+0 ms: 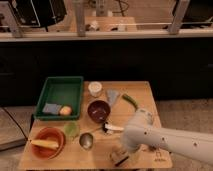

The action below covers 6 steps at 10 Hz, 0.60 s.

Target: Wipe purple bowl with eraser

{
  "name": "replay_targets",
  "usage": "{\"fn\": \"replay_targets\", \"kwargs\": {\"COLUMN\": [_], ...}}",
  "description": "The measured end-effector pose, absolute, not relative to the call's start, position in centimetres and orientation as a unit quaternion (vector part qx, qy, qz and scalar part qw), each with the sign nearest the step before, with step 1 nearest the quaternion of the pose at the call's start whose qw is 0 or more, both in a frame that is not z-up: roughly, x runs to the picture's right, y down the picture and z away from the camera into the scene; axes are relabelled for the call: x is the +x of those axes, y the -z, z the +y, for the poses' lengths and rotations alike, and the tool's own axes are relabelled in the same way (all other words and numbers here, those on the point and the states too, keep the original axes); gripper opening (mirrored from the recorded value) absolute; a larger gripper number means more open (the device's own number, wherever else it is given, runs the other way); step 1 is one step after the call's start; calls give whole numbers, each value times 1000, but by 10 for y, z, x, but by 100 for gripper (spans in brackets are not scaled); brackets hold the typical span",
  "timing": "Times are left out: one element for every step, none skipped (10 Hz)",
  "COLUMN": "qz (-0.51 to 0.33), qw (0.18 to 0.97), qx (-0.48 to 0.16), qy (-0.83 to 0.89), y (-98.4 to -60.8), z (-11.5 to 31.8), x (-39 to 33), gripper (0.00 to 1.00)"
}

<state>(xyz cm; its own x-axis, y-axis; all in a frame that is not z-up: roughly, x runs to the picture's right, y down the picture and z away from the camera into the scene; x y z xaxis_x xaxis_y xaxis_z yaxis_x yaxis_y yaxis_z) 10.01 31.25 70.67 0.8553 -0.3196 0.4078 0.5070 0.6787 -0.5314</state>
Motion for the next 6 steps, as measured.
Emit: {"fn": "replay_targets", "kwargs": {"qz": [-141, -142, -142, -141, -140, -139], "qw": [907, 909, 910, 911, 911, 911], "qx": [-328, -326, -327, -329, -334, -340], "qy": [226, 219, 213, 206, 196, 185], "y": [-709, -712, -715, -718, -724, -729], "z": [314, 316, 319, 321, 325, 329], "x": [99, 97, 97, 98, 100, 100], "gripper": [80, 80, 79, 75, 64, 52]}}
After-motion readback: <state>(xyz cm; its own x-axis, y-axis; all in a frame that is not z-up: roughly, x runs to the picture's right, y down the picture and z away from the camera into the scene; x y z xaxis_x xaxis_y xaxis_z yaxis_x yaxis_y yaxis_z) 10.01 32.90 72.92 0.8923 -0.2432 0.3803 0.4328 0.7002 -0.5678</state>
